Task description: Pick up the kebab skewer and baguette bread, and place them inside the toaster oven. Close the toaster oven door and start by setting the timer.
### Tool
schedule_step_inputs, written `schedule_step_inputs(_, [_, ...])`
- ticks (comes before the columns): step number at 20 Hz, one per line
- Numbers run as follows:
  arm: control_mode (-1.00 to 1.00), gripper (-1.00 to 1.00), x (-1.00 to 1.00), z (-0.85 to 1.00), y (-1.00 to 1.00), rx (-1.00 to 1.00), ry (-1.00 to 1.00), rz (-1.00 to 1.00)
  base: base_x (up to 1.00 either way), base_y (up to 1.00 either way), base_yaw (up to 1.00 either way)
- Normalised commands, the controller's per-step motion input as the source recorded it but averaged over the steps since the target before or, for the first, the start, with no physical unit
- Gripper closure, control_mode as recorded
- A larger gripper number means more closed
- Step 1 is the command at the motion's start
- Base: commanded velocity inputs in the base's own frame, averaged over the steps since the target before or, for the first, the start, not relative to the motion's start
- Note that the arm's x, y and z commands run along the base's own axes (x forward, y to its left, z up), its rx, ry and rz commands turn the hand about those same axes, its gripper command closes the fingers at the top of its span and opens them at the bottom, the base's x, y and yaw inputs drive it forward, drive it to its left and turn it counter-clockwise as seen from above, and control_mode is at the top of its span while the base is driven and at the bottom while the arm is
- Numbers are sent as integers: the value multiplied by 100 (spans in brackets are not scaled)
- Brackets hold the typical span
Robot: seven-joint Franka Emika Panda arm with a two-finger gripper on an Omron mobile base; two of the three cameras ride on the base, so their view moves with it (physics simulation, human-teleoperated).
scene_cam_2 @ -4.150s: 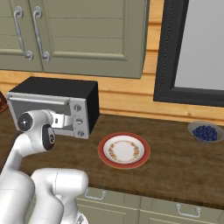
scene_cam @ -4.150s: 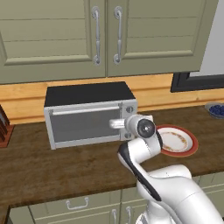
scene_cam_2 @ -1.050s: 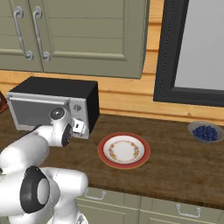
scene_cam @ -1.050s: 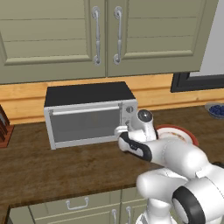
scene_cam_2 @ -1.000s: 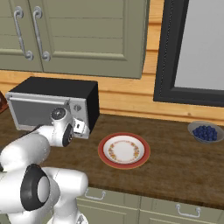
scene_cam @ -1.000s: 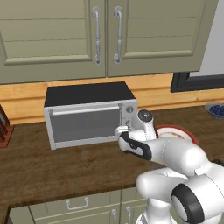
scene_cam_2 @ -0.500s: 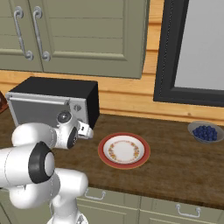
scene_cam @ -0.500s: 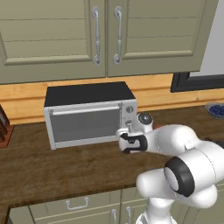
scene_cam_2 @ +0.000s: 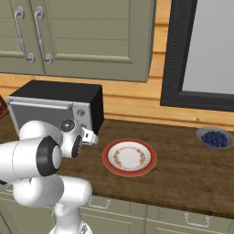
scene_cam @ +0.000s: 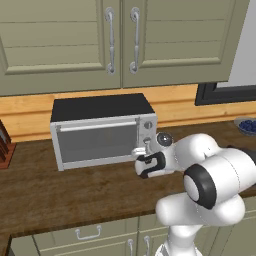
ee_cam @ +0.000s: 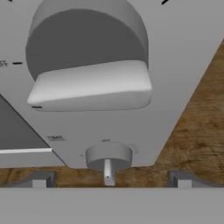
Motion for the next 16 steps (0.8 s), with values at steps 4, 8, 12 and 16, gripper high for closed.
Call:
schedule_step_inputs(4, [-100, -100, 0, -4, 0, 0, -1, 0, 0, 0, 0])
schedule_step_inputs(8, [-100, -100, 0, -22, 0, 0, -3, 0, 0, 0, 0])
schedule_step_inputs(12, [-100, -100, 3, -15, 0, 0, -2, 0, 0, 0, 0])
schedule_step_inputs(16, [-100, -100, 3, -5, 0, 0, -5, 0, 0, 0, 0])
